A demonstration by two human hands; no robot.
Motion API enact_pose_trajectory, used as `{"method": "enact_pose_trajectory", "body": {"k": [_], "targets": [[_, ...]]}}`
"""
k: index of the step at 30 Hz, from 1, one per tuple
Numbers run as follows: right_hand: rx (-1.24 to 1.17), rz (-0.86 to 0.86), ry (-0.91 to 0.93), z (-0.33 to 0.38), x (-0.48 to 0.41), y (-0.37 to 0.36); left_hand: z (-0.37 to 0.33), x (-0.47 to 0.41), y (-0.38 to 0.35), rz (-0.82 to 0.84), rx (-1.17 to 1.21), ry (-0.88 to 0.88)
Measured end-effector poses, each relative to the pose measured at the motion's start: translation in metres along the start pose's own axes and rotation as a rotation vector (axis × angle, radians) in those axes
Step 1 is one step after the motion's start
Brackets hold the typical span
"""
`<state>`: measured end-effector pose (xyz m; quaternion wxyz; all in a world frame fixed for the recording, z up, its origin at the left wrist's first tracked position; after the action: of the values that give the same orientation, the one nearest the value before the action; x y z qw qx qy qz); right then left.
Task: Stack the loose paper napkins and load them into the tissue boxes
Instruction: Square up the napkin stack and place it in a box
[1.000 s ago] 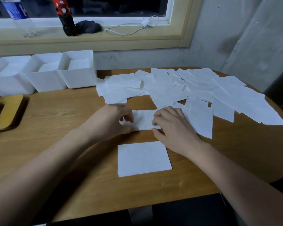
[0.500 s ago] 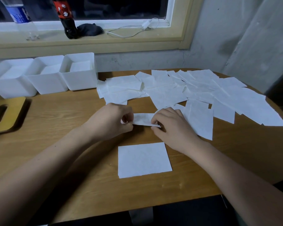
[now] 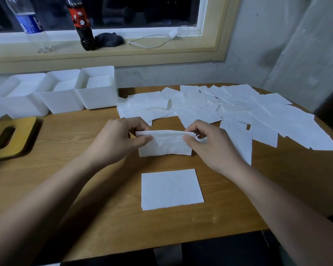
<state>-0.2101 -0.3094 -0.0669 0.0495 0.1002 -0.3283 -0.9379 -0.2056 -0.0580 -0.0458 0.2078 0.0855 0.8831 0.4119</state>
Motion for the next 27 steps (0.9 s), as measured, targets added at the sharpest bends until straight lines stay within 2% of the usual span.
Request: {"method": "enact_pose_trajectory", "body": {"k": [4, 8, 12, 15, 17, 19, 23, 27], "targets": [[-0.027, 0.055, -0.082, -0.012, 0.005, -0.010, 0.000, 0.004, -0.010, 0.112, -0.048, 0.027], [-0.001, 0.044, -0.101, -0.018, 0.008, -0.012, 0.001, 0.005, -0.009, 0.113, -0.054, 0.039], [-0.044, 0.005, -0.093, -0.011, 0.010, 0.002, -0.007, 0.005, -0.001, 0.079, 0.069, 0.082], [-0.206, 0.042, -0.133, -0.008, 0.016, 0.008, -0.011, 0.008, 0.002, 0.128, 0.176, 0.148], [-0.307, 0.092, -0.180, -0.009, 0.023, 0.007, -0.010, 0.014, -0.001, 0.178, 0.261, 0.216], [-0.296, 0.128, -0.214, -0.011, 0.031, 0.006, -0.006, 0.023, -0.010, 0.265, 0.344, 0.306], [-0.239, 0.150, -0.281, -0.023, 0.048, -0.003, 0.001, 0.047, -0.034, 0.475, 0.361, 0.406], [-0.205, 0.188, -0.325, -0.031, 0.061, -0.016, 0.005, 0.059, -0.050, 0.536, 0.353, 0.442]]}}
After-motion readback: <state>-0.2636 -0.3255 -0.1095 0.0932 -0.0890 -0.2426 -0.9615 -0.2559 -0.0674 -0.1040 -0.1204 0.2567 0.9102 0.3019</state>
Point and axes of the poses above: each hand's wrist, its own x-axis away from the middle knuckle, its own y-axis out of the back of the hand, z = x × y, the point moved 8 cm from there along -x, towards the middle knuckle, and after that the axes turned 6 degrees about -y, right-handed, at the moved point
